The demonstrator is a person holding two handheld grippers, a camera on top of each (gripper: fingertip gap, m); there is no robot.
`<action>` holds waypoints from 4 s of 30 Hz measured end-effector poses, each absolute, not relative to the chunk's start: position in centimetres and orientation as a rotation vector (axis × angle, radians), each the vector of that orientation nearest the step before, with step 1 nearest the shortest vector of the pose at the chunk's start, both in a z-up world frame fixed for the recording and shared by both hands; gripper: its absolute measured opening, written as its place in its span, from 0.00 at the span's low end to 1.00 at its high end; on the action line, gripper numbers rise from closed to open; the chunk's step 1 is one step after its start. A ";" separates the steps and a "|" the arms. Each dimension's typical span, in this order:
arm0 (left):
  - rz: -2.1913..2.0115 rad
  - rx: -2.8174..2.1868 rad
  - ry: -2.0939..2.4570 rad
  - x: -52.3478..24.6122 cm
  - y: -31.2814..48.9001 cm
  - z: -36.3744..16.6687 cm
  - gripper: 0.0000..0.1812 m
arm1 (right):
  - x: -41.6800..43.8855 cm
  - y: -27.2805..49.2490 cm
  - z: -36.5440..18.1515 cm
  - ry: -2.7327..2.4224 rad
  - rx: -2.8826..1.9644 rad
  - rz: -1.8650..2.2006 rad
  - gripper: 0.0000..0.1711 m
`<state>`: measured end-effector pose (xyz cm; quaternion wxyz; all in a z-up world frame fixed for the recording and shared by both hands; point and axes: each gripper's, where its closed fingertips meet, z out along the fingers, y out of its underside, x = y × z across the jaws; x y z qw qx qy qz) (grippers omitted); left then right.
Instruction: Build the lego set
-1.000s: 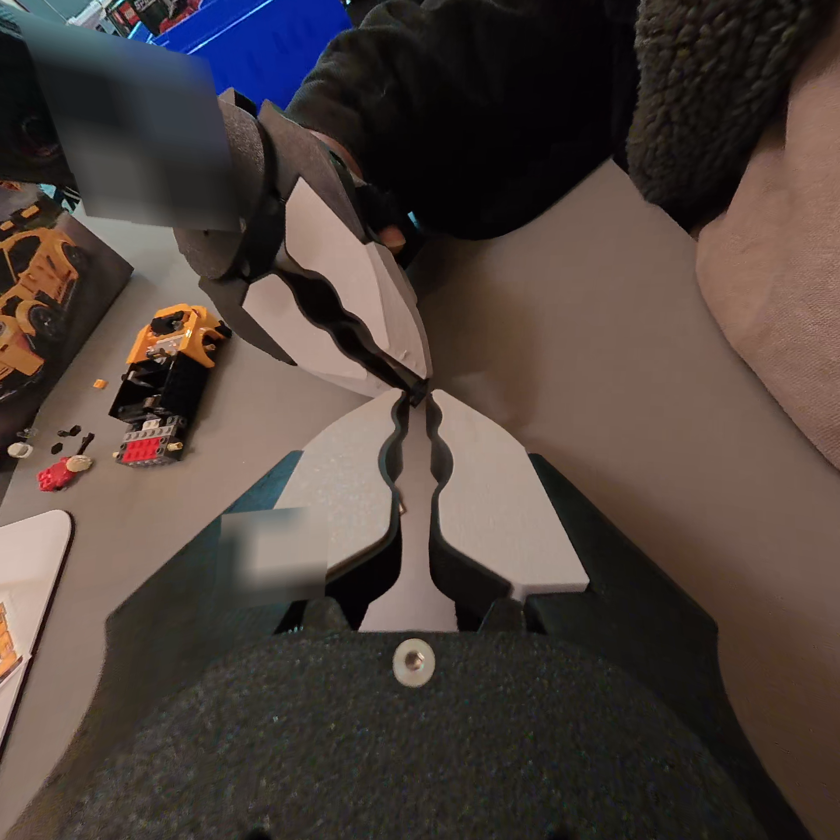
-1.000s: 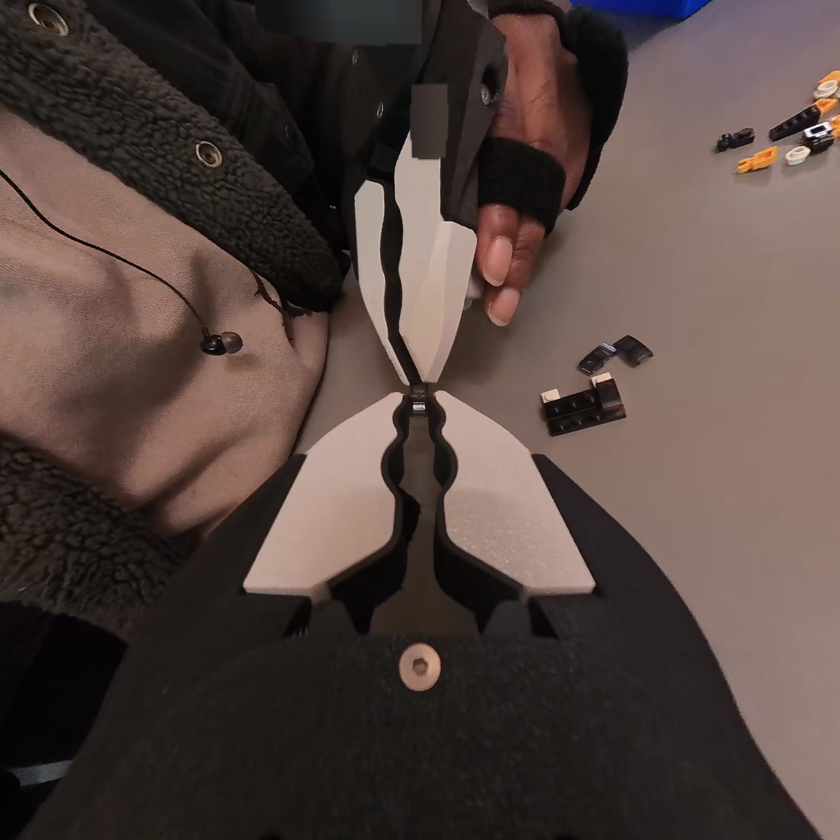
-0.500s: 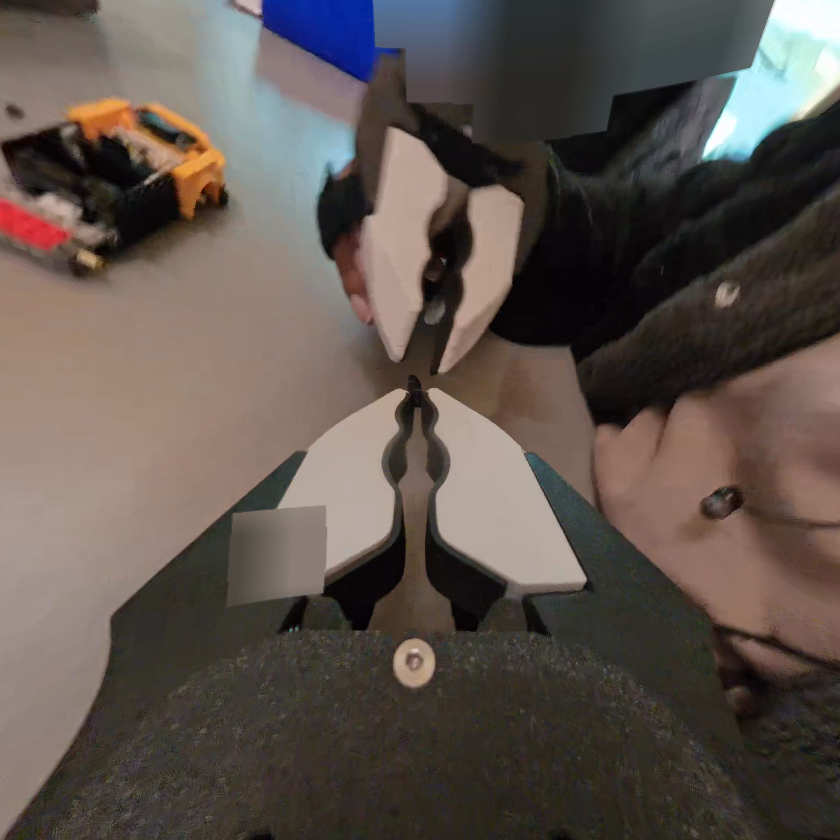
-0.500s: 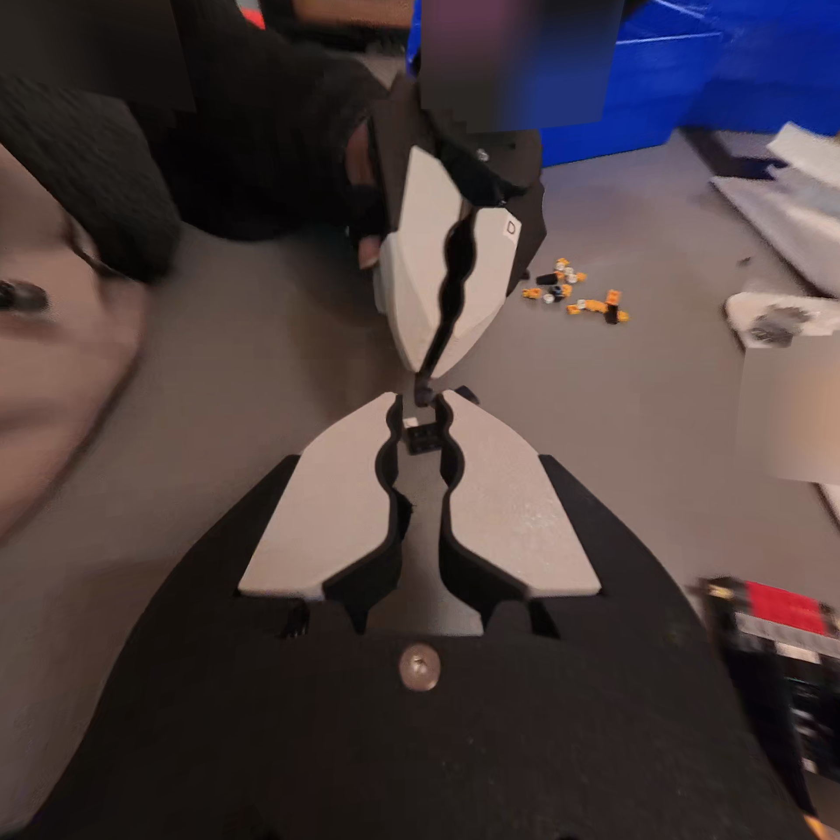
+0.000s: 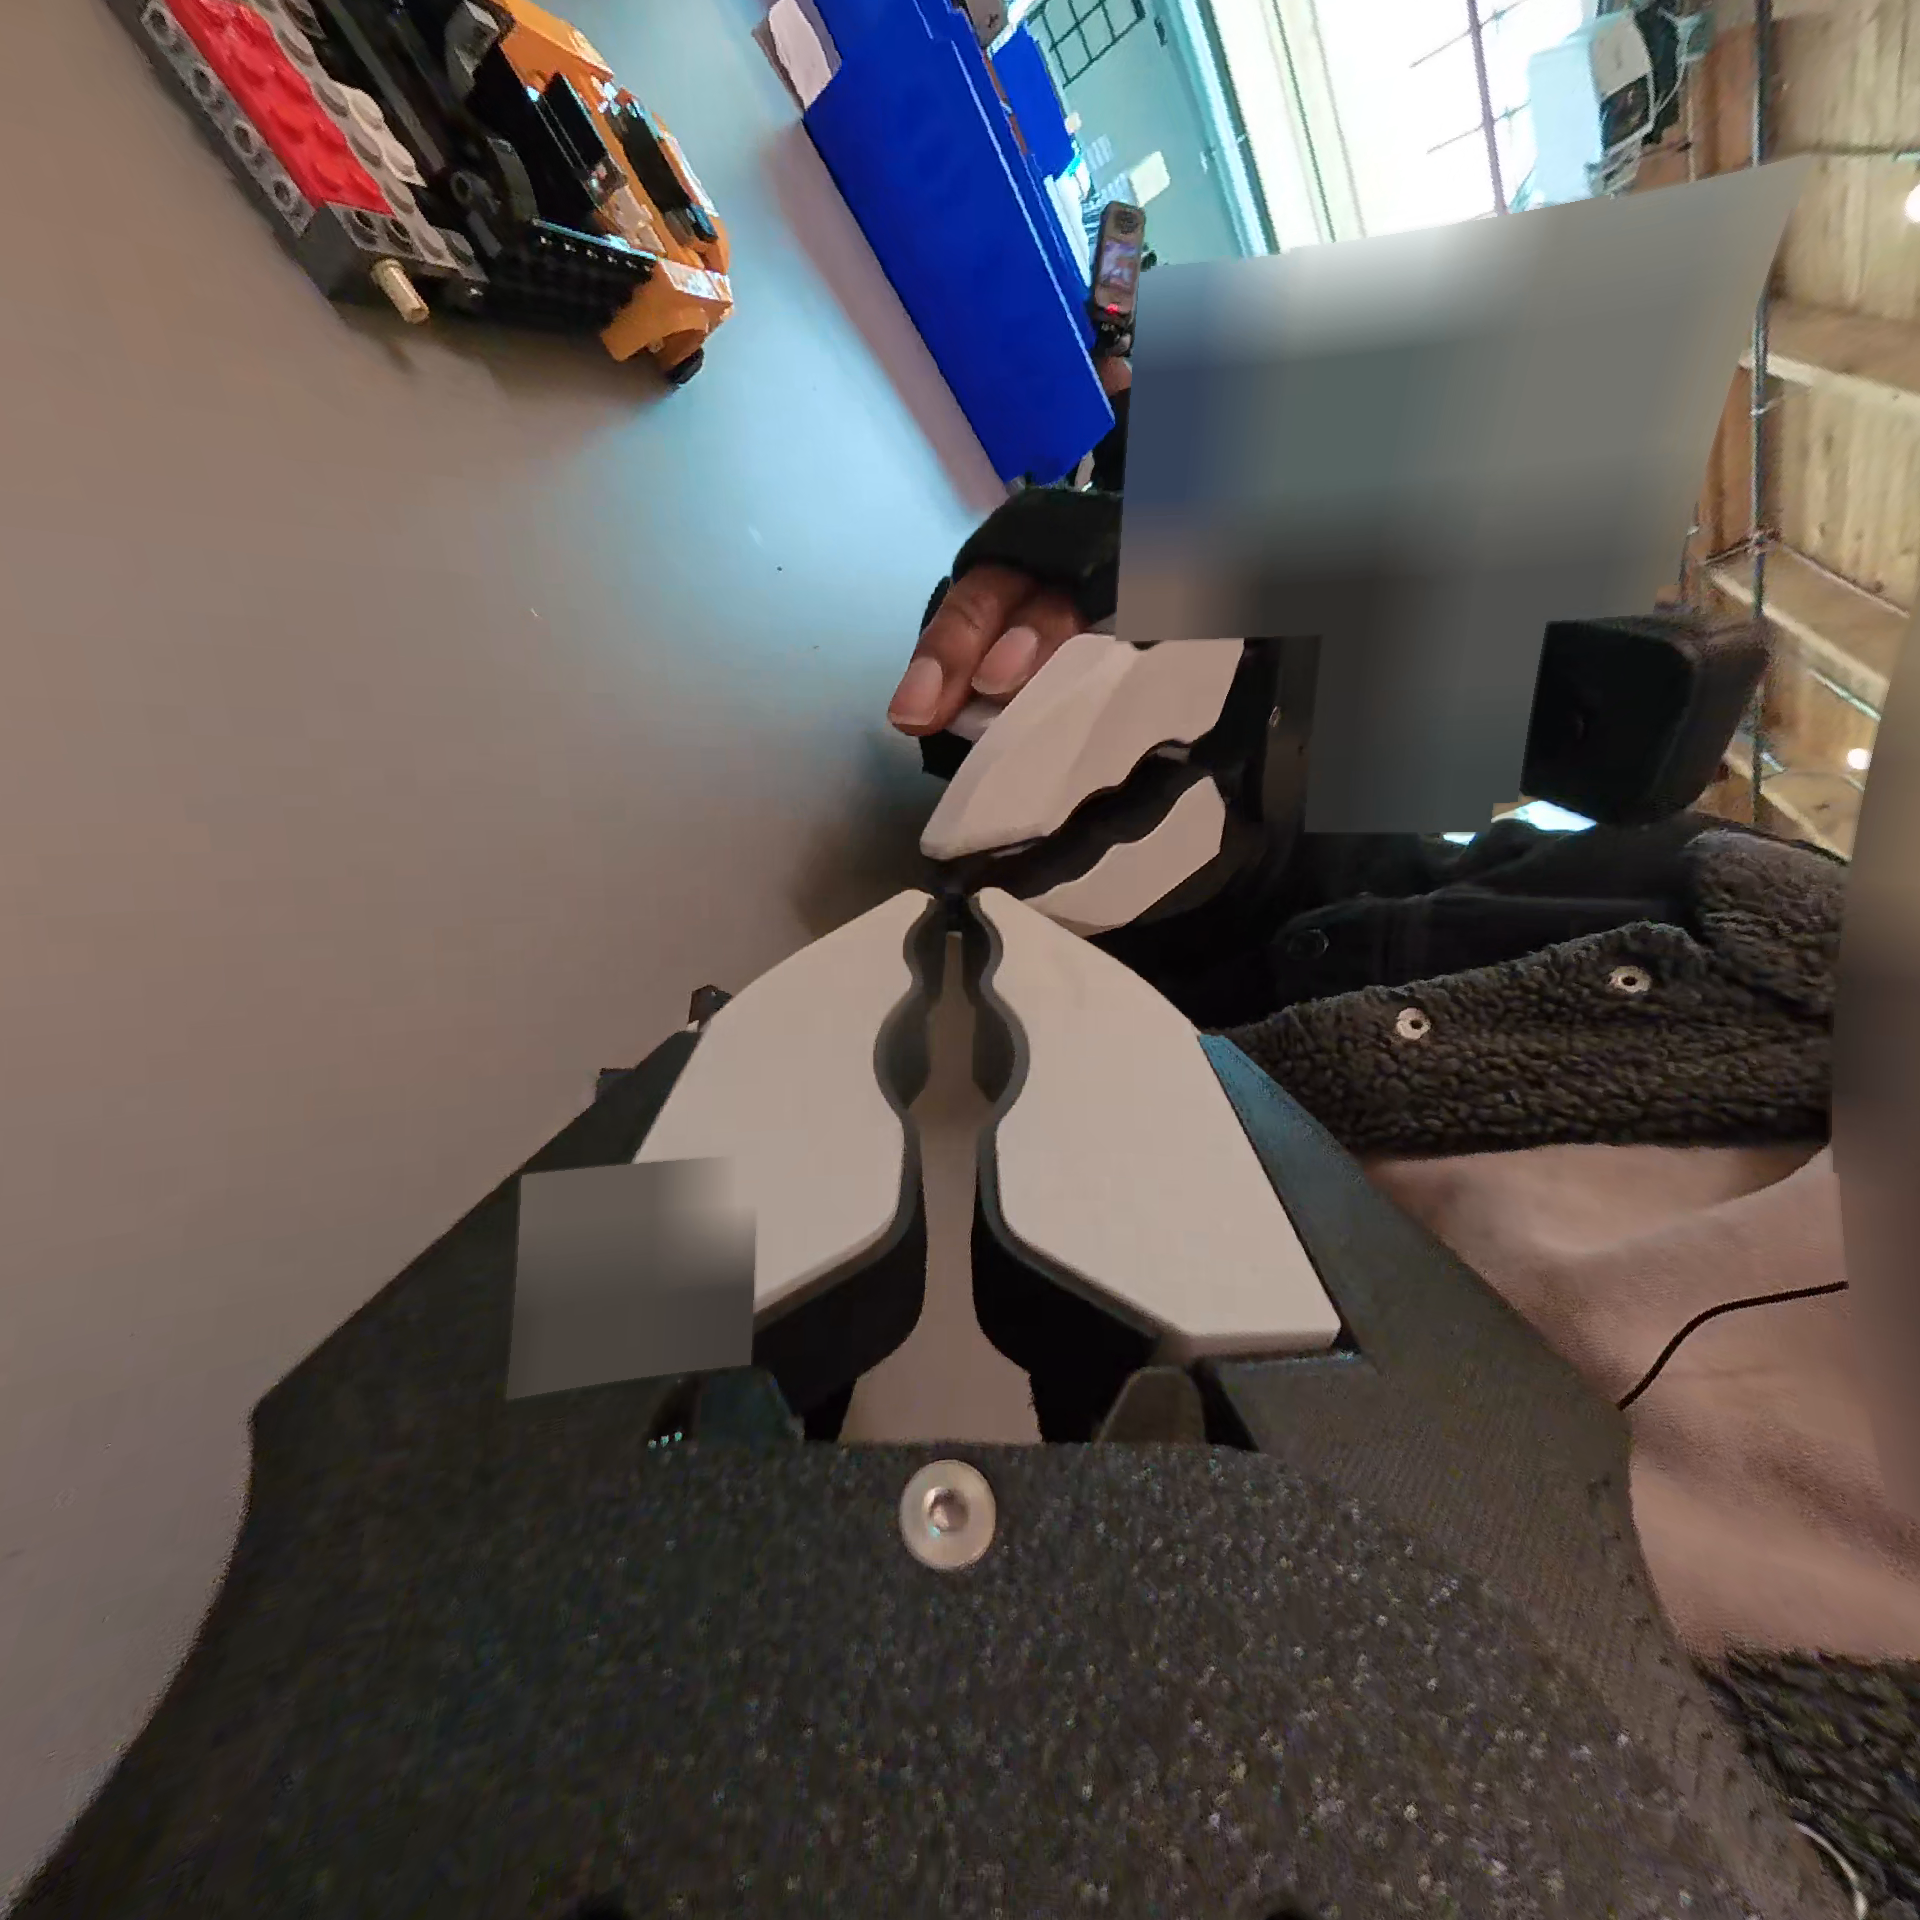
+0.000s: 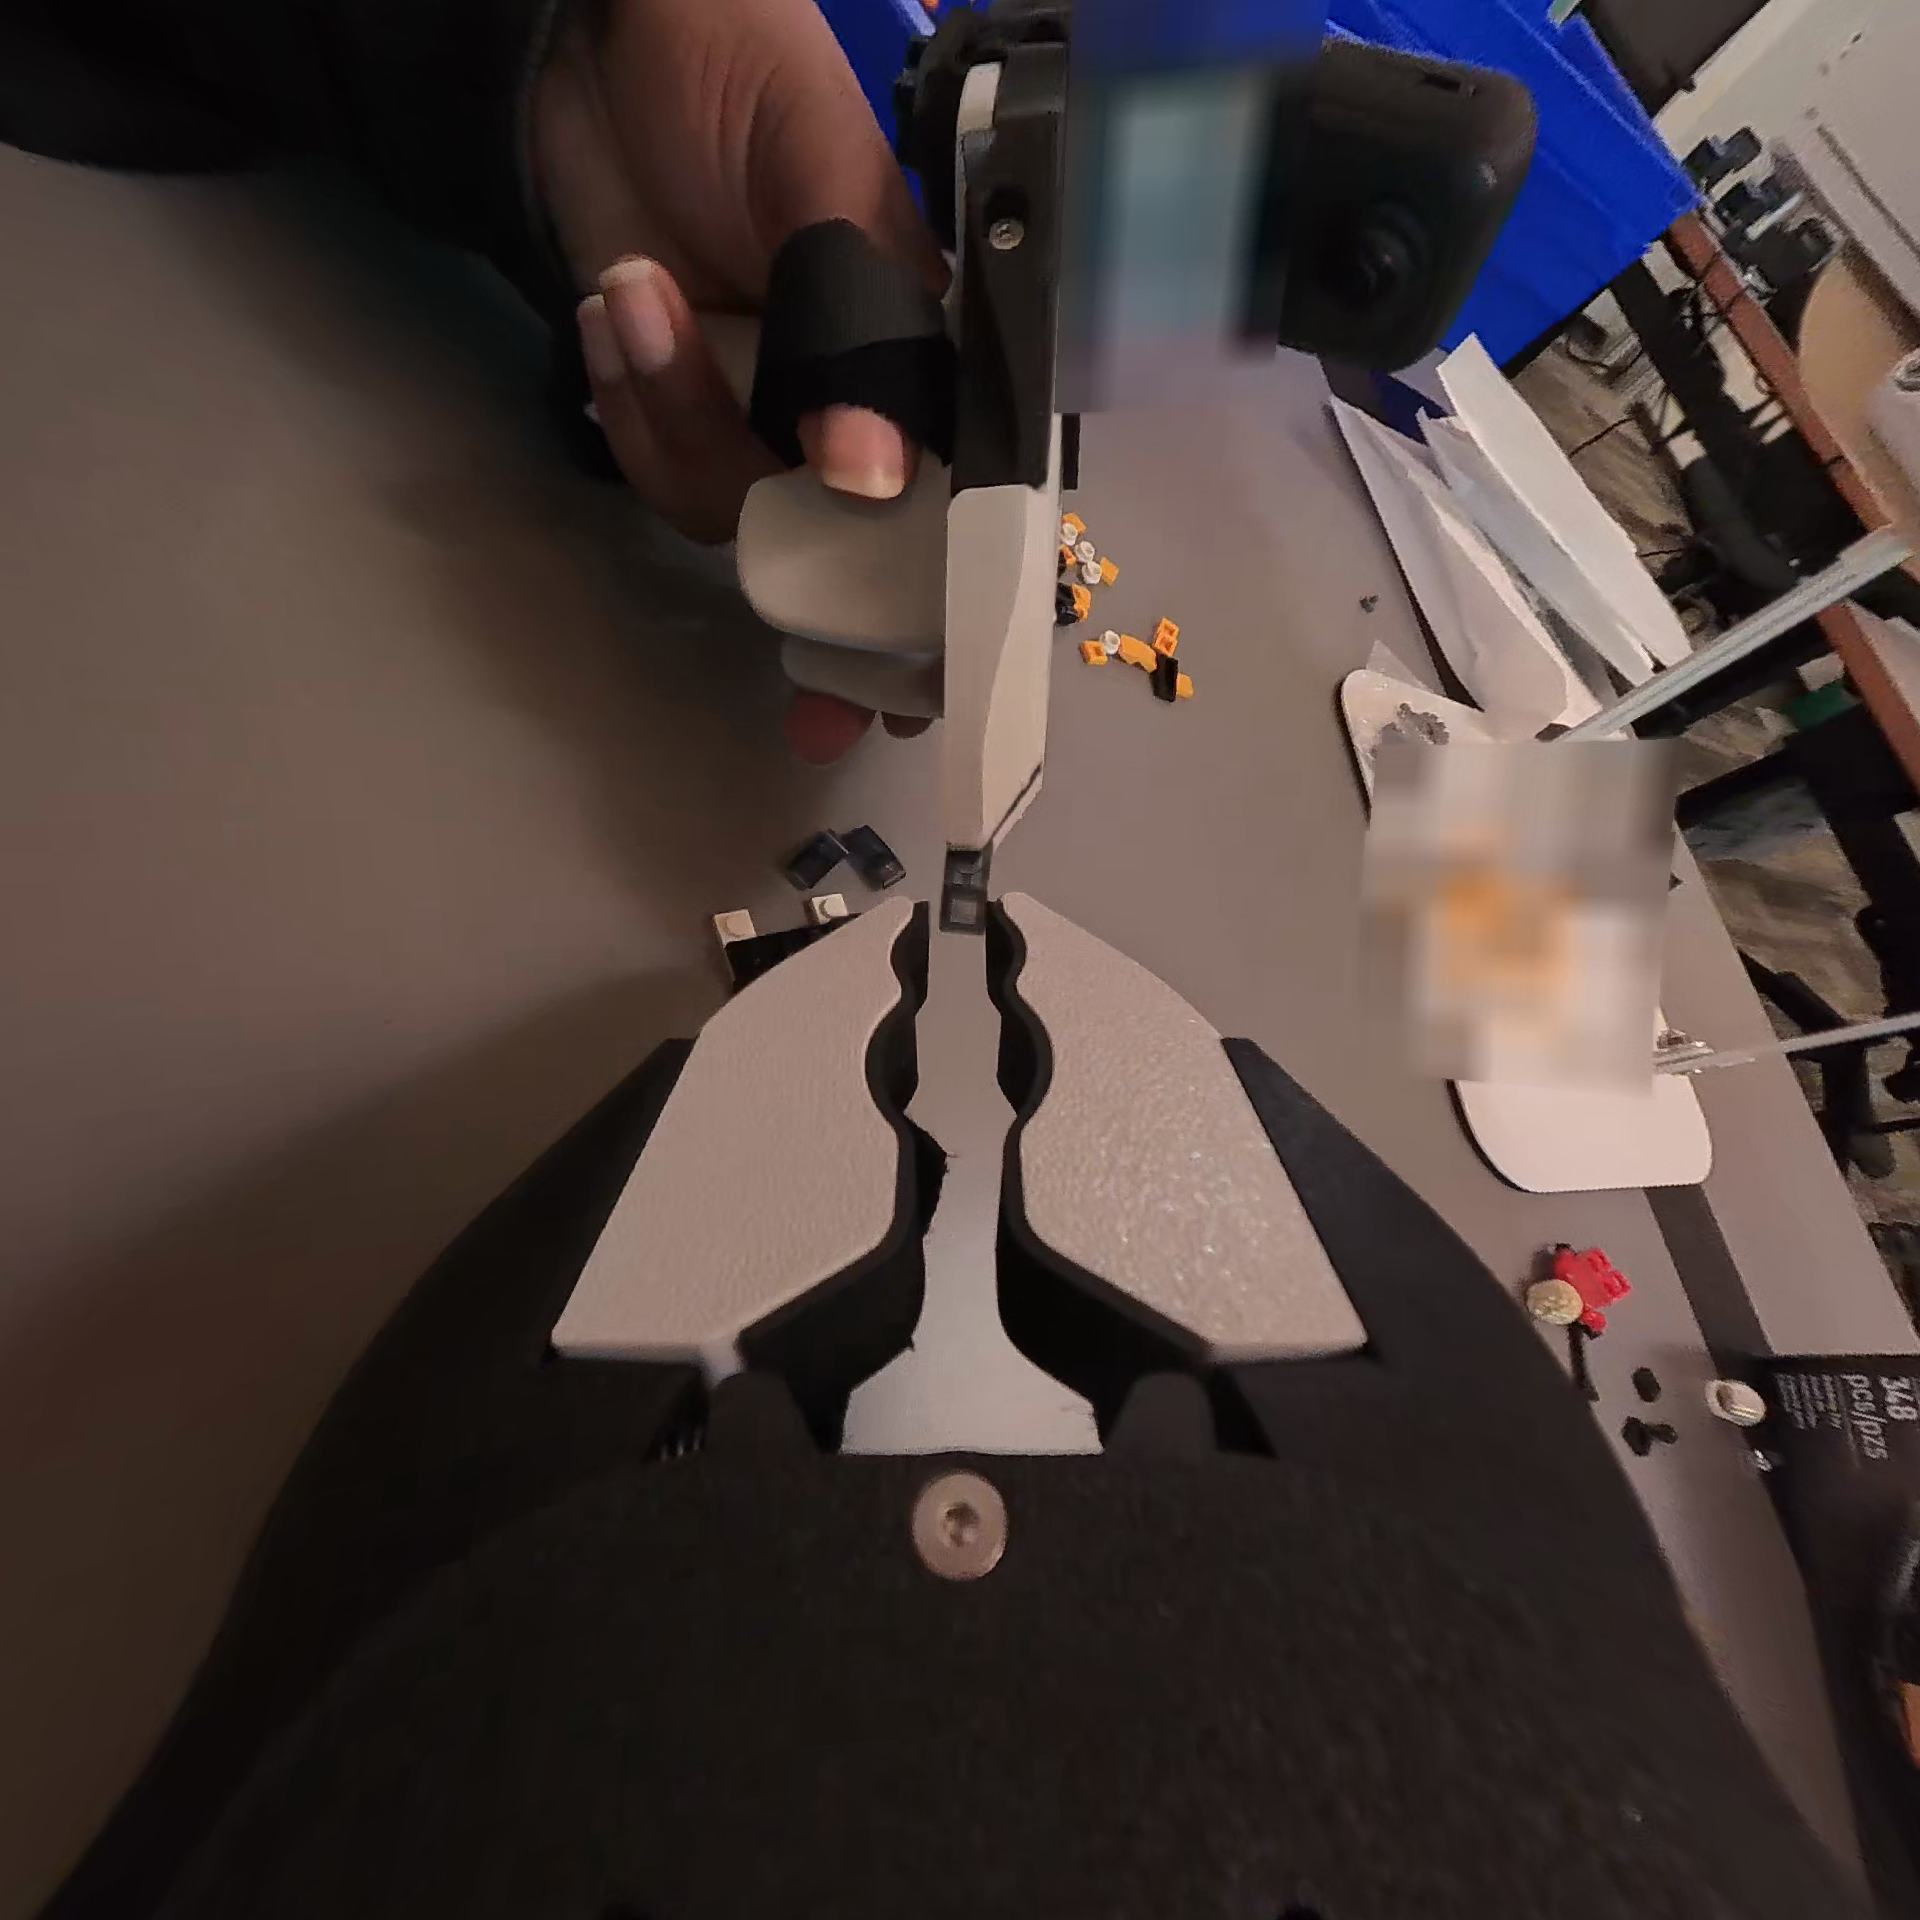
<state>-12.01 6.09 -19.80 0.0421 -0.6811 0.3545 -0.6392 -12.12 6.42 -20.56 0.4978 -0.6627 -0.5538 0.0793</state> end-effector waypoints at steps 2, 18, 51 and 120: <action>-1.951 -2.089 1.087 -12.0 6.0 -19.9 0.01 | -12.2 6.5 -20.5 -1.334 -1.606 0.192 0.05; -1.053 -1.493 1.900 -13.1 4.0 -23.5 0.12 | -13.0 4.0 -23.8 -1.417 -1.812 0.576 0.04; -0.838 -1.774 1.872 -13.1 4.0 -25.4 0.04 | -13.0 4.1 -25.4 -1.471 -1.839 0.486 0.04; -0.720 -1.746 1.951 -13.6 4.0 -25.5 0.04 | -13.6 4.1 -25.5 -1.717 -2.031 0.752 0.00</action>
